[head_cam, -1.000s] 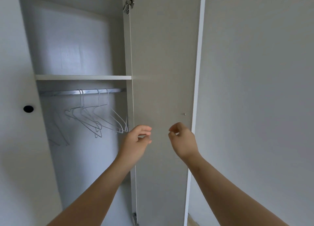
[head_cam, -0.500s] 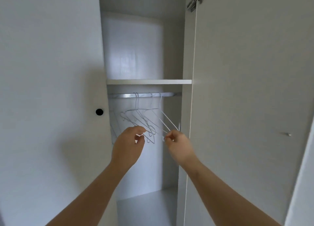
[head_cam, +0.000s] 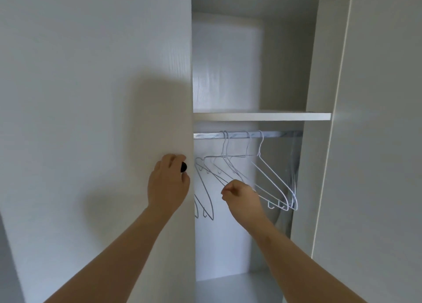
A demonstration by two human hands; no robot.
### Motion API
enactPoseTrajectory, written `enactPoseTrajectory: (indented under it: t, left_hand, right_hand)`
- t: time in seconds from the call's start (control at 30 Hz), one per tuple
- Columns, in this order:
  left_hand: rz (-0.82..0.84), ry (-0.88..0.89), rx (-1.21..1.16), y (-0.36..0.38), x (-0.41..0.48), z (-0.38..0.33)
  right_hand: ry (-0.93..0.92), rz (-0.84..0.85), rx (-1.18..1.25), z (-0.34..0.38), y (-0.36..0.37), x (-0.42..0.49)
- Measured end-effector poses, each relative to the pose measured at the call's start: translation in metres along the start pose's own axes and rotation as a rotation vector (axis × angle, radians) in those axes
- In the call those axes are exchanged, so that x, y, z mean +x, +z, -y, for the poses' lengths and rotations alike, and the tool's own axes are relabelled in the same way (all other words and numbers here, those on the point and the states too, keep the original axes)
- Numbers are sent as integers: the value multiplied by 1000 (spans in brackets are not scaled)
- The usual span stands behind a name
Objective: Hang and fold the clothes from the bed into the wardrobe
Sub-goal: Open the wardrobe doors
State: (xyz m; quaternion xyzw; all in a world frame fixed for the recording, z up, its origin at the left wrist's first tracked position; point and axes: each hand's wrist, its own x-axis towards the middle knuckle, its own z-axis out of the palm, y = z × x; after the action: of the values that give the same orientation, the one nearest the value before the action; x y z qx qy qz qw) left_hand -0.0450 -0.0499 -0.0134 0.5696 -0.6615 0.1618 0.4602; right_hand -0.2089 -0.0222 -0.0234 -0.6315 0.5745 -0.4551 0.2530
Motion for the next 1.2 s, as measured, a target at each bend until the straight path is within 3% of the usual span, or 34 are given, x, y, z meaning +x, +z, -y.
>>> enactPoseTrajectory:
  t: [0.17, 0.3, 0.43, 0.63, 1.2]
  left_hand:
    - [-55, 31, -119, 7, 6, 3]
    - [-61, -49, -158, 6, 7, -2]
    - [-189, -62, -203, -6, -10, -9]
    - [-240, -61, -235, -57, -51, -24]
    - [-230, -360, -551, -198, -152, -29]
  right_hand:
    - [24, 17, 15, 0, 14, 13]
    - [14, 29, -7, -2, 21, 12]
    - [-14, 69, 22, 1, 25, 3]
    - [-102, 175, 82, 12, 21, -30]
    - [-322, 475, 233, 69, 55, -163]
